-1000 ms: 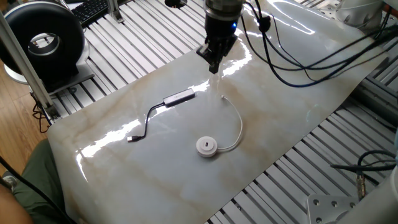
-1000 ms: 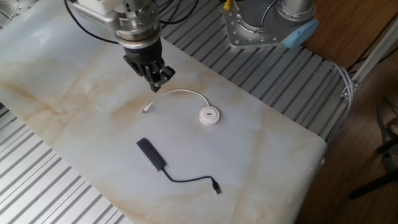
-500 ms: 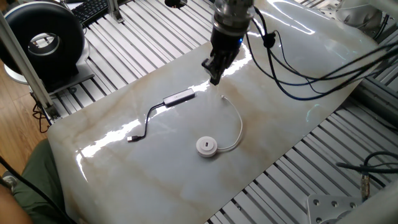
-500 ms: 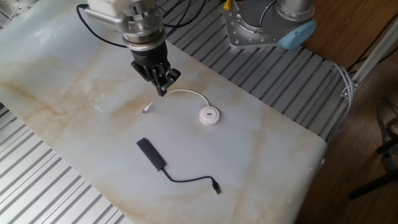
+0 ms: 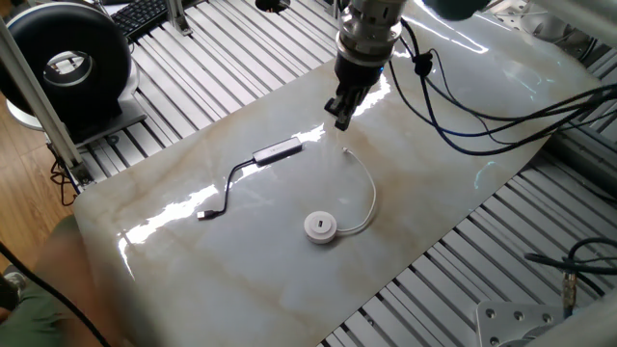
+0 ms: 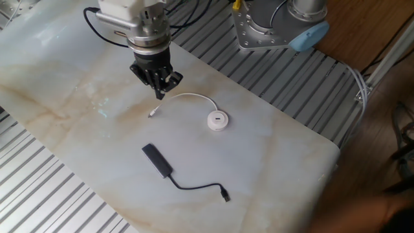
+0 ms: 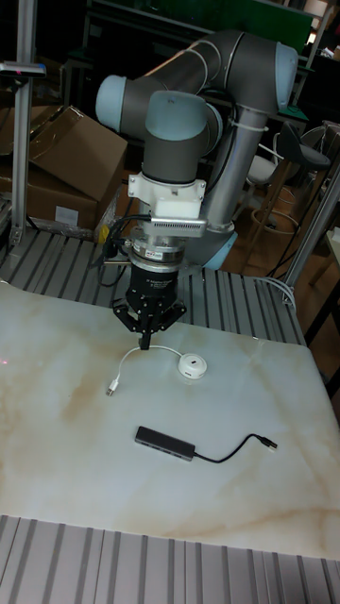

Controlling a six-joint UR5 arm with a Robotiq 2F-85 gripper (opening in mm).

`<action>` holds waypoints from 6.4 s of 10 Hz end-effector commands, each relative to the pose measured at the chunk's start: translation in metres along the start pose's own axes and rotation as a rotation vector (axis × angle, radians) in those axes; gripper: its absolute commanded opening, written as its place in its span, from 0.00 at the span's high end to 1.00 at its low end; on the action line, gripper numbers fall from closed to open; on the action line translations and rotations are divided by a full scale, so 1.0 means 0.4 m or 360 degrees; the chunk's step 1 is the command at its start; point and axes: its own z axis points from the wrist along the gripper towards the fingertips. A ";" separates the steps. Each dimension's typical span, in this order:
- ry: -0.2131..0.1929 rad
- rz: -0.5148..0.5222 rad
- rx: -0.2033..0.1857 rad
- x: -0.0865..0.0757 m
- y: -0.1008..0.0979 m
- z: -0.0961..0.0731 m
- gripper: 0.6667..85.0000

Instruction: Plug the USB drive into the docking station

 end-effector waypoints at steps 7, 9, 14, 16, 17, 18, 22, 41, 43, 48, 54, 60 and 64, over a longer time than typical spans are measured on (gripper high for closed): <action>0.0007 0.0000 0.0013 0.009 -0.009 0.002 0.99; 0.0100 0.0026 0.0025 0.047 -0.013 0.001 0.99; 0.0157 0.0125 -0.0185 0.016 0.096 0.088 0.99; 0.0118 0.0141 -0.0180 -0.049 0.106 0.192 0.99; 0.0133 0.0142 -0.0159 -0.052 0.104 0.201 0.99; 0.0163 0.0136 -0.0125 -0.039 0.096 0.190 0.99; 0.0287 0.0279 -0.0098 -0.006 0.166 0.171 0.99; 0.0154 0.0254 0.0037 0.039 0.146 0.188 0.45; 0.0150 0.0270 0.0048 0.013 0.148 0.206 0.45; 0.0135 0.0269 0.0061 0.031 0.133 0.194 0.53; 0.0111 0.0251 0.0062 0.037 0.122 0.198 0.52; 0.0101 0.0240 0.0076 0.038 0.110 0.200 0.53; 0.0092 0.0230 0.0077 0.036 0.108 0.201 0.54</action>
